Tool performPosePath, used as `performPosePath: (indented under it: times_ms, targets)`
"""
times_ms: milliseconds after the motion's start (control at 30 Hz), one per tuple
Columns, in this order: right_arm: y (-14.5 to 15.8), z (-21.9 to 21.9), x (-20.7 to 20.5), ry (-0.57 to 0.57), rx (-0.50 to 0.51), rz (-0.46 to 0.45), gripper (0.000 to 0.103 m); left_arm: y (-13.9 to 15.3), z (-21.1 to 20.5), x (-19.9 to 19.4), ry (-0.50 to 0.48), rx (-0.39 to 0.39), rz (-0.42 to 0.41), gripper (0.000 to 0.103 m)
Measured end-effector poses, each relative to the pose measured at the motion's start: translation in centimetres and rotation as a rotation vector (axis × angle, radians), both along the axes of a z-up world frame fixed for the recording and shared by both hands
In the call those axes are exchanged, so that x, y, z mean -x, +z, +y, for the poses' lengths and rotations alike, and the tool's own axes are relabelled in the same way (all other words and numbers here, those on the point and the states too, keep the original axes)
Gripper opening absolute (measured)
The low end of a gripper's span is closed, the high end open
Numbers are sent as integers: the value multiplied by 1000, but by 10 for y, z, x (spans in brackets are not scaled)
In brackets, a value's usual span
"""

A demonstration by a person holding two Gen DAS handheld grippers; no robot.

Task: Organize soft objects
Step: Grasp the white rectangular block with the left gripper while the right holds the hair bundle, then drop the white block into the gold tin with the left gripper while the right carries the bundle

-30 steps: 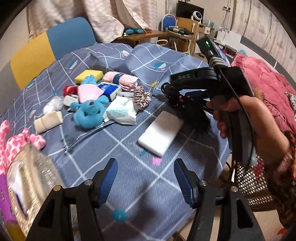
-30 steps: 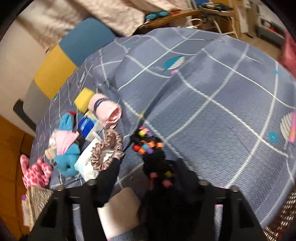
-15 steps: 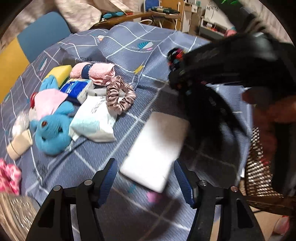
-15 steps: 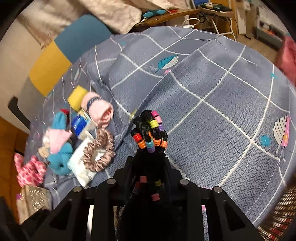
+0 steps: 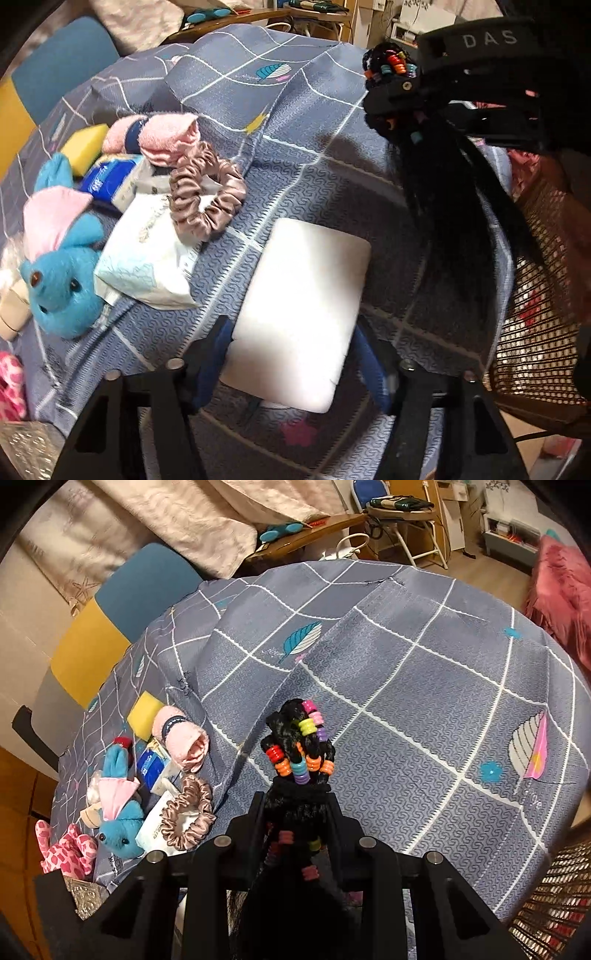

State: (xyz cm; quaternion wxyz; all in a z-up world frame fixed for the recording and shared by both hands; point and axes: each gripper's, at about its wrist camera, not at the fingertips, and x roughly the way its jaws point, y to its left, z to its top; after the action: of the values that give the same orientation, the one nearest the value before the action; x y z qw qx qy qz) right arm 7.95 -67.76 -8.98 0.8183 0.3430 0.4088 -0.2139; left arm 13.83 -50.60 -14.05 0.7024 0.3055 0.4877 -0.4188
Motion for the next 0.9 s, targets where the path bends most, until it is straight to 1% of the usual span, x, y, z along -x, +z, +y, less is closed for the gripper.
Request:
performPosePath:
  times_ms: [33, 133, 233, 300, 400, 567, 633, 700, 733, 800, 900]
  targets:
    - [0, 1, -1, 0, 4, -1, 30, 0, 2, 0, 4, 15, 19, 62]
    - [0, 3, -1, 6, 6, -12, 30, 1, 9, 1, 6, 27, 14, 59]
    - [2, 5, -1, 17, 15, -23, 30, 7, 22, 9, 14, 42, 12, 59]
    - [2, 7, -2, 25, 20, -26, 30, 16, 38, 11, 42, 79, 22, 59]
    - [0, 10, -5, 42, 16, -27, 30, 33, 68, 15, 104, 145, 30, 59]
    - [-2, 21, -10, 89, 15, -29, 30, 56, 120, 24, 174, 220, 20, 59]
    - [-2, 26, -12, 112, 12, -45, 30, 66, 145, 29, 204, 244, 27, 59]
    - [-2, 30, -14, 133, 10, -63, 30, 74, 157, 30, 233, 267, 34, 59]
    - [-2, 32, -14, 142, 9, -73, 30, 81, 173, 32, 254, 284, 43, 59]
    - [-1, 37, -15, 158, 6, -88, 30, 90, 193, 28, 283, 308, 60, 59]
    - [-1, 48, -20, 198, 25, -98, 30, 106, 230, 28, 333, 352, 47, 59]
